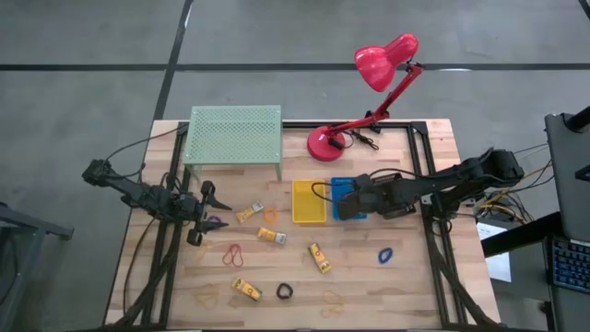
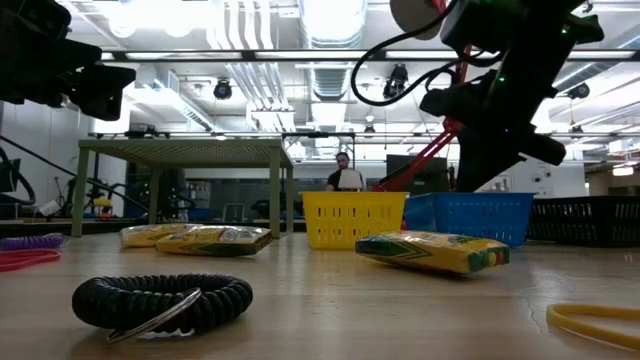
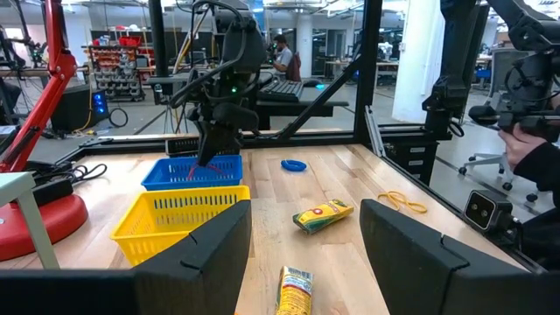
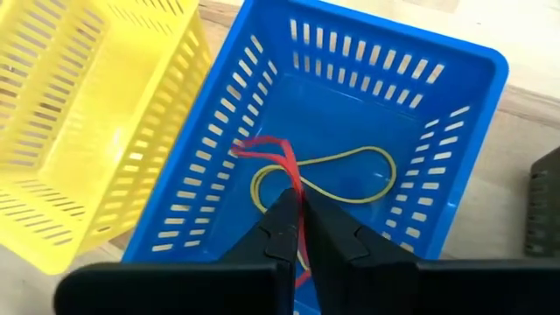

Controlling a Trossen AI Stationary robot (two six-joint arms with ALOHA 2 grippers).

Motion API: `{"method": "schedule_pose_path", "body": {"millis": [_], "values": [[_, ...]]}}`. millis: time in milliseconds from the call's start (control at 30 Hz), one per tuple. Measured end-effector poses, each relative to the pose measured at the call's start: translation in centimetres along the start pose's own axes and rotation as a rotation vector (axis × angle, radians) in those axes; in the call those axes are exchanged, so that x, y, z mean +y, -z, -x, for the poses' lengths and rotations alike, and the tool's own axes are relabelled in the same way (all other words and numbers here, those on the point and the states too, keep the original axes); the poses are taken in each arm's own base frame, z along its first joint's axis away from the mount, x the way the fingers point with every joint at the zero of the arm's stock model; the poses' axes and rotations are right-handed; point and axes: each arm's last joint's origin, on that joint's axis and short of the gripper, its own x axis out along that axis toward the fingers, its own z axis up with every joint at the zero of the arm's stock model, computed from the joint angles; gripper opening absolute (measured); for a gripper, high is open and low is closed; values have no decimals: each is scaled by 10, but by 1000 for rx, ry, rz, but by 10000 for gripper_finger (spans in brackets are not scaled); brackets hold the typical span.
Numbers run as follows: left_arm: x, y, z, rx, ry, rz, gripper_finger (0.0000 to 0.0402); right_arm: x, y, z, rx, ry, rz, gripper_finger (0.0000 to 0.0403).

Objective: Pick & Place Office Desk Supplies
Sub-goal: Put the right red rubber band into the blue basket, then put the bottom right yellow rubber band into the blue basket

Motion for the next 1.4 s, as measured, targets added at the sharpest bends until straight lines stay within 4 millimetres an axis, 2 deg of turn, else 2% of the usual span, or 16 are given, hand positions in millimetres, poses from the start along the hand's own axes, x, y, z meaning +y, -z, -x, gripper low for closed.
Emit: {"method": "schedule_pose_path", "body": {"millis": [400, 633, 833, 1000, 1133, 1400], "values": [[0, 0, 0, 0, 0, 0, 219, 1, 0, 0, -2, -7, -2, 104], [0, 0, 0, 0, 0, 0, 219, 4, -2, 2, -38, -13, 52, 105], [0, 0, 0, 0, 0, 0, 219, 18, 2, 17, -140, -49, 93, 87], [0, 0, 0, 0, 0, 0, 219, 33, 14, 37, -226, -107, 111, 82], [0, 0, 0, 0, 0, 0, 219, 45, 30, 54, -195, -195, 121, 84], [0, 0, 0, 0, 0, 0, 219, 78, 86, 89, -107, -362, 283, 77]]}}
